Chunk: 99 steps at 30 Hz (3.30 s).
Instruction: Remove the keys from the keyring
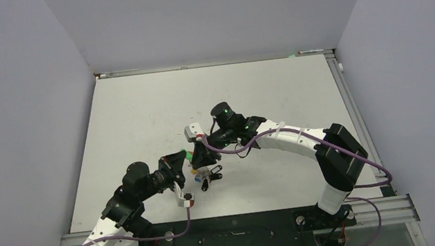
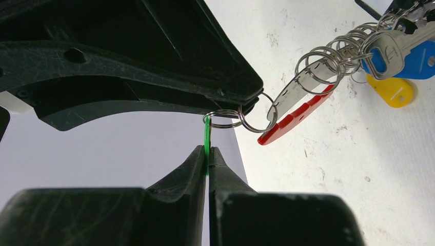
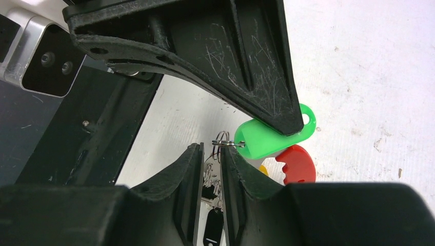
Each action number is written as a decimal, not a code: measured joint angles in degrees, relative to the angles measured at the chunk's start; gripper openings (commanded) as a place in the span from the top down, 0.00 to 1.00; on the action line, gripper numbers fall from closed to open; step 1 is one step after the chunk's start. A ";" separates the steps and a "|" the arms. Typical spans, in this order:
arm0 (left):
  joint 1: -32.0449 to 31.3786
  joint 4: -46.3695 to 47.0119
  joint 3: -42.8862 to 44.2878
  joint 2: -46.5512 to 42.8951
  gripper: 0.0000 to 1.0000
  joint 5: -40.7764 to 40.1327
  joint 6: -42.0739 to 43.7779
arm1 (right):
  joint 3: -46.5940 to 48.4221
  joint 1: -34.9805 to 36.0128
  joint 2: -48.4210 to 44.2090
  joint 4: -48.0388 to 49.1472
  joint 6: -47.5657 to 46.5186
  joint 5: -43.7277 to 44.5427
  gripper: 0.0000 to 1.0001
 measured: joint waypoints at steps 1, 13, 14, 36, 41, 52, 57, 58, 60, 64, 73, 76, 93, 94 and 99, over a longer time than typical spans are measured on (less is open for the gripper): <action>0.00 -0.15 0.00 -0.07 1.00 0.00 -0.07 | -0.11 0.00 0.00 0.17 0.09 0.09 0.77; 0.22 -1.03 0.13 -0.44 1.00 -0.20 -0.22 | -0.87 0.00 0.00 1.75 0.37 2.29 0.95; 0.22 -1.27 0.22 -0.55 1.00 -0.20 -0.28 | -0.96 0.00 0.00 1.81 0.50 2.45 0.95; 1.05 -13.27 0.00 -9.11 1.00 0.24 -0.85 | -6.62 -5.60 -0.55 17.22 18.25 -1.90 0.95; 1.05 -13.05 -1.09 -8.94 1.00 0.48 -1.14 | -10.12 -5.90 -0.55 24.85 25.75 -2.32 0.95; 0.31 -13.55 -1.25 -6.60 0.97 0.46 -6.23 | -15.17 -6.54 -0.55 40.46 40.57 -2.45 0.95; 0.26 -13.55 -0.35 -6.62 0.79 0.00 -11.56 | -16.39 -6.58 -0.55 41.77 42.12 -2.47 0.95; 0.26 -13.64 -0.26 -6.62 0.74 -0.17 -12.50 | -16.48 -6.62 -0.55 42.25 42.27 -2.47 0.95; 0.24 -14.29 -0.22 -6.60 0.69 -0.50 -14.53 | -16.48 -6.75 -0.55 43.21 42.51 -2.45 0.95; 0.26 -16.50 1.09 -5.95 0.66 -1.36 -20.83 | -16.48 -6.75 -0.55 44.09 42.84 -2.43 0.95; 1.20 -17.38 10.45 0.42 0.68 0.66 -45.88 | -16.48 -6.80 -0.55 44.37 43.54 -2.34 0.95; 3.08 -17.03 13.18 3.43 0.65 3.15 -54.62 | -16.48 -6.80 -0.55 44.65 43.54 -2.08 0.95; 20.09 1.05 11.08 11.63 0.61 29.53 -87.56 | -16.81 -6.80 -0.55 44.74 43.56 -2.01 0.95; 20.09 2.19 10.45 11.80 0.62 29.73 -88.80 | -16.85 -6.80 -0.55 44.81 43.58 -2.01 0.95; 20.55 4.26 9.84 14.71 0.62 30.67 -94.33 | -16.94 -6.80 -0.55 45.44 43.78 -2.01 0.95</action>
